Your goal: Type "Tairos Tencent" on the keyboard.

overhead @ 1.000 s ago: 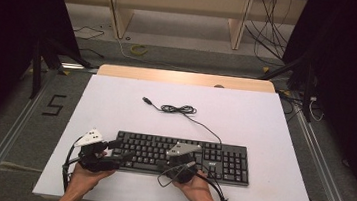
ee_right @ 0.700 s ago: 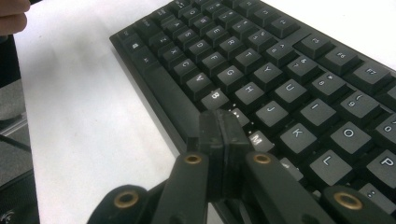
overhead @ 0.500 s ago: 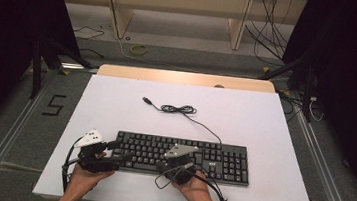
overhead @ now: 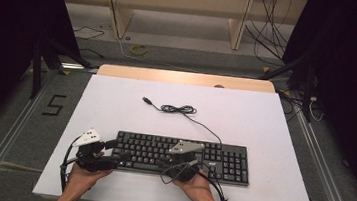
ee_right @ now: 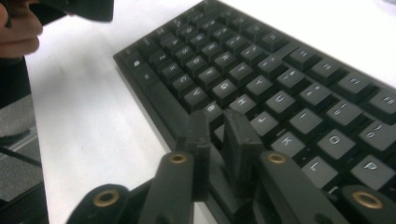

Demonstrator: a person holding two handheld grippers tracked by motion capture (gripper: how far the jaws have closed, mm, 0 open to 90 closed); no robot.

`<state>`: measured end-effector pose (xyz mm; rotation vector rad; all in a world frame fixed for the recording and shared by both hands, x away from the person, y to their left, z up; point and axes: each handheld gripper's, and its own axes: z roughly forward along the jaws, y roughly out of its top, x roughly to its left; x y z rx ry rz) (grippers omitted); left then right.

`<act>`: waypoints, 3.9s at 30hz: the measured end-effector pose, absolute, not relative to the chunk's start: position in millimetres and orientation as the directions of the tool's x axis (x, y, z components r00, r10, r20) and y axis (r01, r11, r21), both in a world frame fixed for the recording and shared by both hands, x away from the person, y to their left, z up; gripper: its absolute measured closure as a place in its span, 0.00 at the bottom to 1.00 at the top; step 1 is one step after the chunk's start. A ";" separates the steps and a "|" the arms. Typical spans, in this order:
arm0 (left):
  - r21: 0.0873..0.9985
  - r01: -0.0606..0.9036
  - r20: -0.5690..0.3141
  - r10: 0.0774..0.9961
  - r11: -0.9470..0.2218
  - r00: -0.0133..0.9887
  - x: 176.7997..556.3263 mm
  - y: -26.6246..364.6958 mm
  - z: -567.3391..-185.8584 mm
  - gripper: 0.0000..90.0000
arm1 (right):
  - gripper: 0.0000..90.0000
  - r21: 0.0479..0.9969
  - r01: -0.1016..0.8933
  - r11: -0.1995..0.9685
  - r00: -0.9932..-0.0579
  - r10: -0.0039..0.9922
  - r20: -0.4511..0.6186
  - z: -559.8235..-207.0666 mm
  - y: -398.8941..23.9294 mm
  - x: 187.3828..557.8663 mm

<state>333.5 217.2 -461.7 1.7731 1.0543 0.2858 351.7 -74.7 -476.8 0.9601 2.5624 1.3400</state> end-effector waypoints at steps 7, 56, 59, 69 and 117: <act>0.830 0.546 -0.260 0.785 -0.116 0.562 335.3 218.3 -463.9 0.34 | 0.67 0.782 0.495 0.378 -0.786 0.579 0.217 -470.6 -80.0 357.0; 0.725 0.650 -0.201 0.831 -0.230 0.518 342.6 222.5 -476.5 0.99 | 1.00 0.739 0.503 0.448 -0.785 0.594 0.174 -468.2 -33.7 398.1; 0.722 0.650 -0.197 0.830 -0.237 0.521 343.4 222.3 -477.0 0.99 | 1.00 0.734 0.504 0.455 -0.784 0.598 0.168 -469.0 -31.3 399.4; 0.712 0.661 -0.201 0.833 -0.238 0.516 344.4 222.2 -478.6 0.99 | 1.00 0.719 0.514 0.468 -0.777 0.609 0.159 -474.0 -25.2 403.3; 0.744 0.632 -0.217 0.817 -0.216 0.534 343.3 218.9 -471.6 0.87 | 0.91 0.748 0.519 0.414 -0.766 0.613 0.193 -464.1 -36.0 399.1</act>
